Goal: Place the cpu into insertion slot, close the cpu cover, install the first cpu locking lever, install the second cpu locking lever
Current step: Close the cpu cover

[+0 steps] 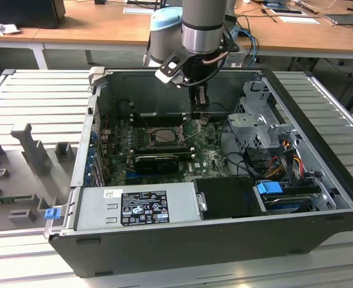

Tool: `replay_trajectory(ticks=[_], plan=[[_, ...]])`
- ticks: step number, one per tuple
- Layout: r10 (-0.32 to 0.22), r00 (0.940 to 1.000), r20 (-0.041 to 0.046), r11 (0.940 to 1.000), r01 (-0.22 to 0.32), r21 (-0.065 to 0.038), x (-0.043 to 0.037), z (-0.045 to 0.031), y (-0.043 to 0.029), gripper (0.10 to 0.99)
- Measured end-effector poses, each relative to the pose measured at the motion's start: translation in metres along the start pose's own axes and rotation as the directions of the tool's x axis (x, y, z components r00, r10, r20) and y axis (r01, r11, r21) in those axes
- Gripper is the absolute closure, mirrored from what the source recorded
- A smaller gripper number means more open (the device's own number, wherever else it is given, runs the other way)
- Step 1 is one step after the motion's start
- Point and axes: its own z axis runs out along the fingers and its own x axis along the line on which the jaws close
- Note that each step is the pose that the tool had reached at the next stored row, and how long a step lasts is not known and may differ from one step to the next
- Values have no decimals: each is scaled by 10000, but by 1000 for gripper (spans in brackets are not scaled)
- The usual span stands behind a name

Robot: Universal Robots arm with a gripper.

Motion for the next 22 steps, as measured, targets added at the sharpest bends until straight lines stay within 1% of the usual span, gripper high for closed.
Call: replay_trajectory(ticks=[5,7,12,15,17,19,20,21,22], plan=[[1,10000,-1,10000,-1,2,0,6,91,980],[0,10000,-2,10000,0,1,1,11,160,980],[-1,10000,0,10000,1,3,1,22,237,980],[0,10000,0,10000,0,12,1,58,301,980],[0,10000,0,10000,0,43,1,108,351,980],[-9,10000,-1,10000,9,75,-10,157,358,980],[-13,10000,0,9999,13,117,-30,184,358,980],[-14,10000,-1,9996,14,274,-41,192,357,980],[-15,10000,-1,9992,15,391,-43,195,357,980]])
